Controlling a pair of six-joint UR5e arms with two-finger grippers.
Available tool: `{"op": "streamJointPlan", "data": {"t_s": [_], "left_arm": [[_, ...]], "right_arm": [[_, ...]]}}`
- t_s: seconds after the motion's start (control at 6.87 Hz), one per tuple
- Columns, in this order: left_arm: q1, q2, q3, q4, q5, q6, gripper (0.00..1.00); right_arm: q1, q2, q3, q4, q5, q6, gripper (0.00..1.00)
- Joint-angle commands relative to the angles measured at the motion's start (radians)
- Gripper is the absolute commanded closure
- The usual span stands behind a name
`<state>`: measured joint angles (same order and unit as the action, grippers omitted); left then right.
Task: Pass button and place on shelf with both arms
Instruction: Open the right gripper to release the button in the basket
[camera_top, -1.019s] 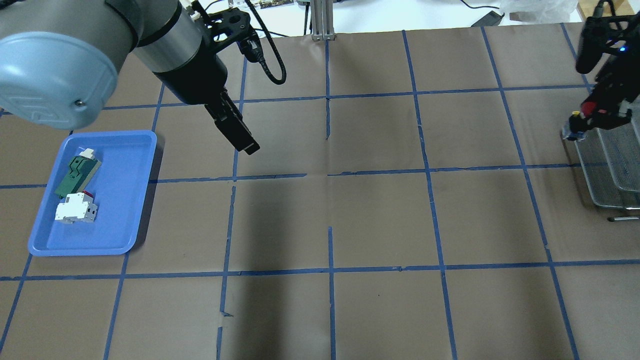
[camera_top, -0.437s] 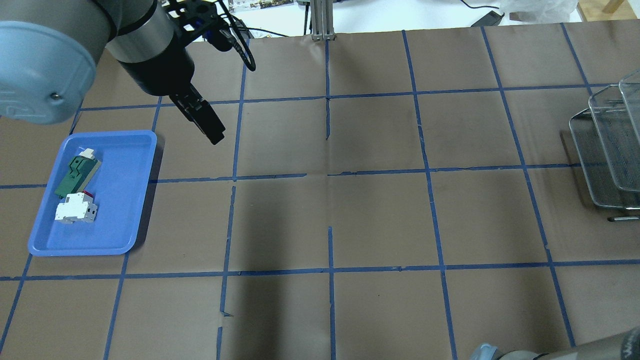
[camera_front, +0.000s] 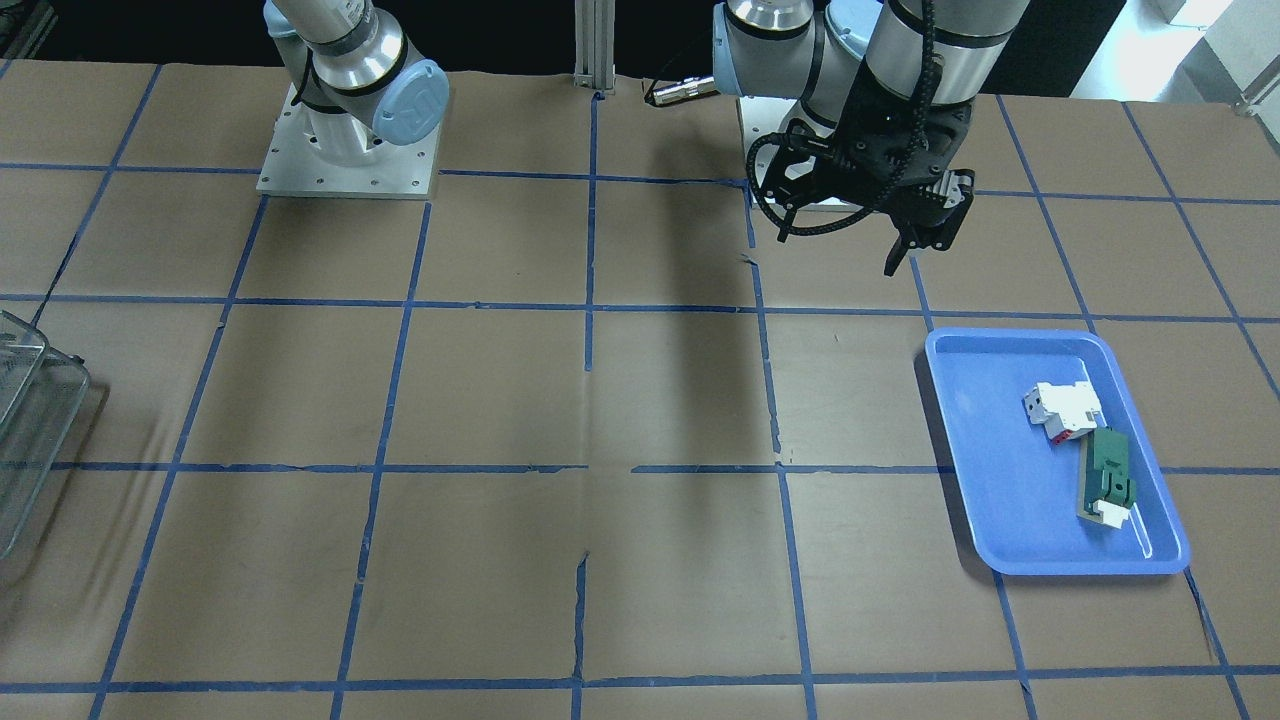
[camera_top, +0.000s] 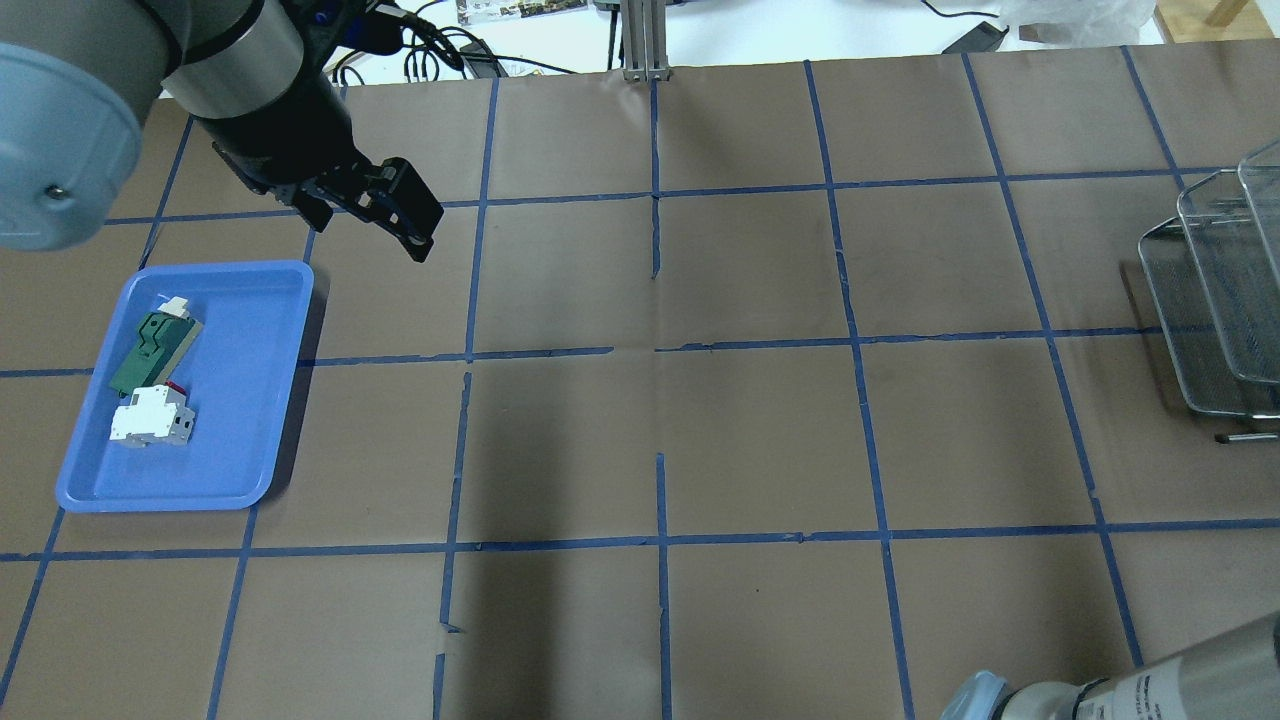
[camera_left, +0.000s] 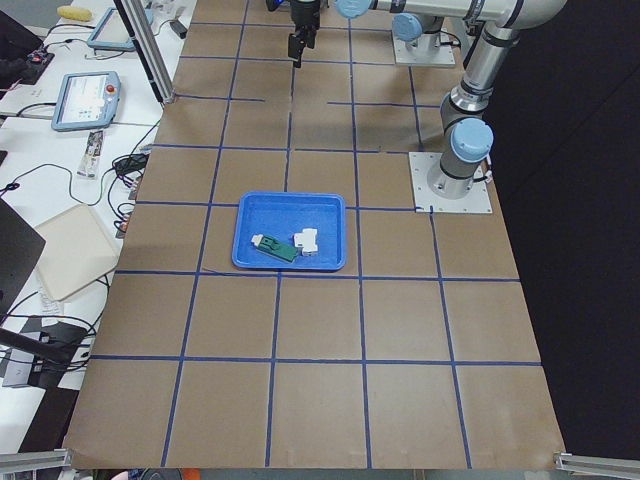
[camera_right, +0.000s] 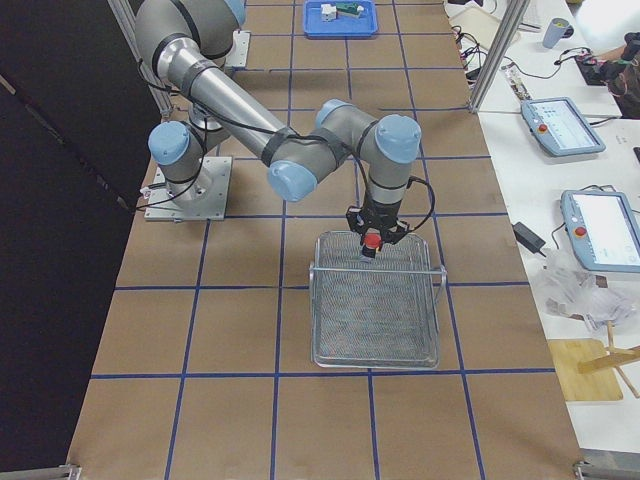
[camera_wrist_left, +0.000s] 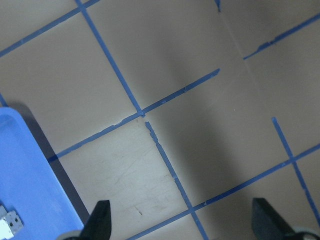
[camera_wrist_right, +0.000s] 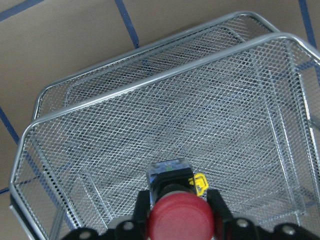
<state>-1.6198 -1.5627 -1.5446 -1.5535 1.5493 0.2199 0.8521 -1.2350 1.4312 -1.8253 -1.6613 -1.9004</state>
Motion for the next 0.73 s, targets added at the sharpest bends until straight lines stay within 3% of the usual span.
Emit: {"op": "streamJointPlan", "data": {"t_s": [0.0,0.15,0.44,0.58], "left_arm": [[0.001,-0.002,0.003,0.018,-0.001,-0.285,0.00],[0.001,0.000,0.003,0.018,0.000,-0.318,0.00],[0.006,0.001,0.001,0.024,-0.003,-0.303,0.00],[0.005,0.001,-0.002,0.041,-0.003,-0.303,0.00]], "right_arm": [[-0.002,0.029,-0.005,-0.006,0.075,0.023,0.14],[-0.004,0.028,-0.005,-0.005,0.084,0.030,0.00],[0.011,-0.048,-0.024,0.017,0.051,0.047,0.00],[0.054,-0.114,-0.025,0.100,0.055,0.126,0.00]]}}
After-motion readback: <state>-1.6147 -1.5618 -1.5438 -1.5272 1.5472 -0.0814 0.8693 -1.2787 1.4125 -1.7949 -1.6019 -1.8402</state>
